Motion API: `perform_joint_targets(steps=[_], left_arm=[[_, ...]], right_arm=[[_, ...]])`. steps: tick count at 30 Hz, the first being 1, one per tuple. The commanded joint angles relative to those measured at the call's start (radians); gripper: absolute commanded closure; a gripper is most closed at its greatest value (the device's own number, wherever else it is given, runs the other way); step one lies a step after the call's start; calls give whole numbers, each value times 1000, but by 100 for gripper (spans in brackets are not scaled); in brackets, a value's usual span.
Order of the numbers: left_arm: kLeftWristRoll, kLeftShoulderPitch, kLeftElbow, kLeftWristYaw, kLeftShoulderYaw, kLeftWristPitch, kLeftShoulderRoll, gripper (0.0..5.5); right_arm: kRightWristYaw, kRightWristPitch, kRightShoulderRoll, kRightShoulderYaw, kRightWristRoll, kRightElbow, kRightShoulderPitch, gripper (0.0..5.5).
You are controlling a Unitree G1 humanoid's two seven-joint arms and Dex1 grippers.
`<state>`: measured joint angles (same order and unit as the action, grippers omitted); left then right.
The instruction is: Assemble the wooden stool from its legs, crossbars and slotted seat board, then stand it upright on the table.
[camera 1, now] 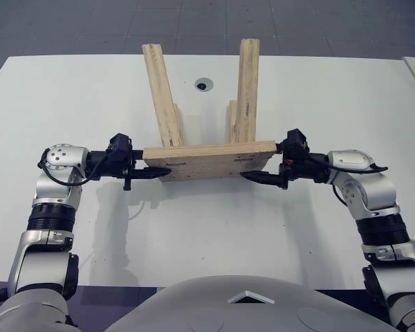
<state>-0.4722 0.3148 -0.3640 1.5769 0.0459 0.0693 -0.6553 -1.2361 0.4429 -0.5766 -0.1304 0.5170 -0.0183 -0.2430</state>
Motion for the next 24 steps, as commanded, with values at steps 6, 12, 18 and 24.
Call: perform_joint_targets(steps=[6,12,18,24], left_arm=[[-431,121,262,-33,-97,853,-174,397],[-630,501,-160,-437,-326,1326,14,276],[-722,669,-482,-1004,-547,1117,282,166],[-705,735,-642,-1272,-670,858,341,67]], right_arm=[[38,635,-104,211,556,-91,-138,314],[624,774,82,405,1078,400,-515,381],[1117,444,303,555,1131,672,-660,371],[1060,313,244,553,892,953,-786,275]])
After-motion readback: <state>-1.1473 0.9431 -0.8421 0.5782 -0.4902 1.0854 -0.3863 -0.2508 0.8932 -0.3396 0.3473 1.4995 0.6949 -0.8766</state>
